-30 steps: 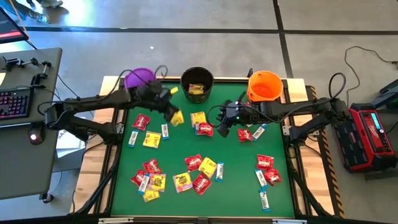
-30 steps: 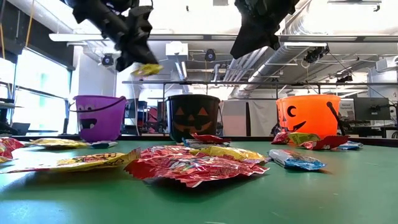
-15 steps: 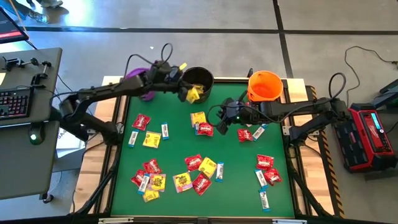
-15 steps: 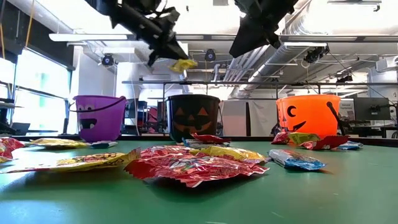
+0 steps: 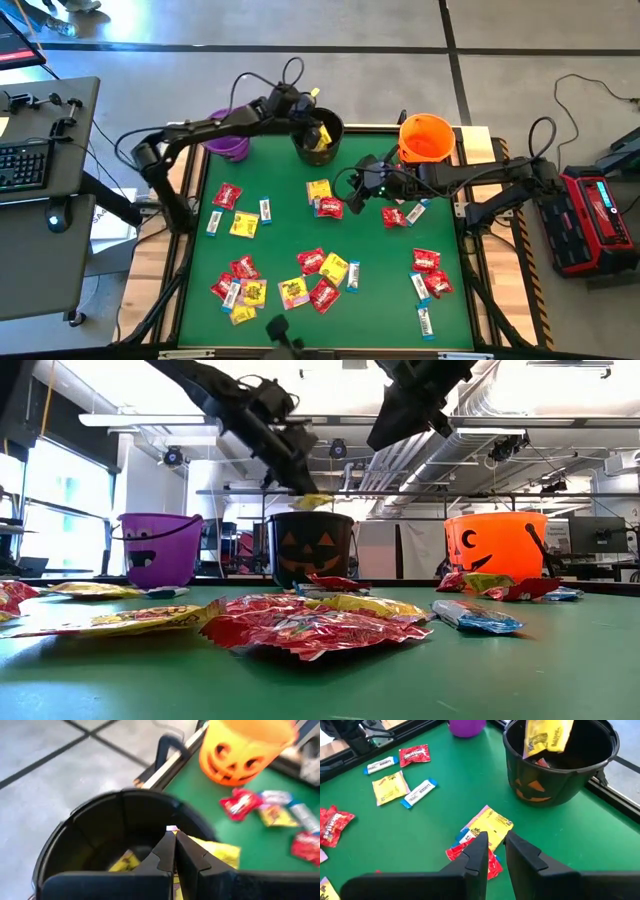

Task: Sort candy by brand, put in halloween buckets
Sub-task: Put the yellow candy pack into the black bucket

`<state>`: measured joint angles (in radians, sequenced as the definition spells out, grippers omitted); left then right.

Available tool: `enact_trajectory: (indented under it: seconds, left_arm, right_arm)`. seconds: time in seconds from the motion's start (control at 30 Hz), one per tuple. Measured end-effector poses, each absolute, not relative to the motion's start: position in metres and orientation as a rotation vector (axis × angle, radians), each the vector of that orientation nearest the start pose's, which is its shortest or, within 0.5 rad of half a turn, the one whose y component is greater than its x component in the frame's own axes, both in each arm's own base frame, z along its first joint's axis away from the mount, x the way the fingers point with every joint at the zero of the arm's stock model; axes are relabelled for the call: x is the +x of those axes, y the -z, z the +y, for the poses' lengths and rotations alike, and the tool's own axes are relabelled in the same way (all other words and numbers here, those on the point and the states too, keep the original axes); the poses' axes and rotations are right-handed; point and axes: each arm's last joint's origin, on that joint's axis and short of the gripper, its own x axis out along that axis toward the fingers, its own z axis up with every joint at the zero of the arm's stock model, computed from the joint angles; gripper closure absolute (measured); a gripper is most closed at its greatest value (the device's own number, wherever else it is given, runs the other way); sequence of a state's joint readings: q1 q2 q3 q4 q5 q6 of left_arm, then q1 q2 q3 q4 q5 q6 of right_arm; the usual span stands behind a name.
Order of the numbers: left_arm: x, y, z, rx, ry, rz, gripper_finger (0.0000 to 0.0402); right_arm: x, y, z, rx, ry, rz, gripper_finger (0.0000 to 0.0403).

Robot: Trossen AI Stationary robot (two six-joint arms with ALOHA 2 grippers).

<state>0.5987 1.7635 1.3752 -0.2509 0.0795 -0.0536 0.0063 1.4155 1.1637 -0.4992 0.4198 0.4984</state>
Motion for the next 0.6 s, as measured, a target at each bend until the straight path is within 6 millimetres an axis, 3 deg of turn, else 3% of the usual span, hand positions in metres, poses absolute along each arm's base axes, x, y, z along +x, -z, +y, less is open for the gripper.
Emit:
enact_trajectory:
  seconds: [0.33, 0.6]
  left_arm:
    - [0.339, -0.229, 0.242, -0.220, -0.509, 0.745, 0.0401]
    - [0.336, -0.229, 0.247, -0.169, -0.497, 0.752, 0.0401]
  right_arm:
    - [0.300, -0.297, -0.010, 0.340, 0.585, 0.609, 0.0348]
    - [0.300, -0.297, -0.011, 0.340, 0.625, 0.594, 0.0348]
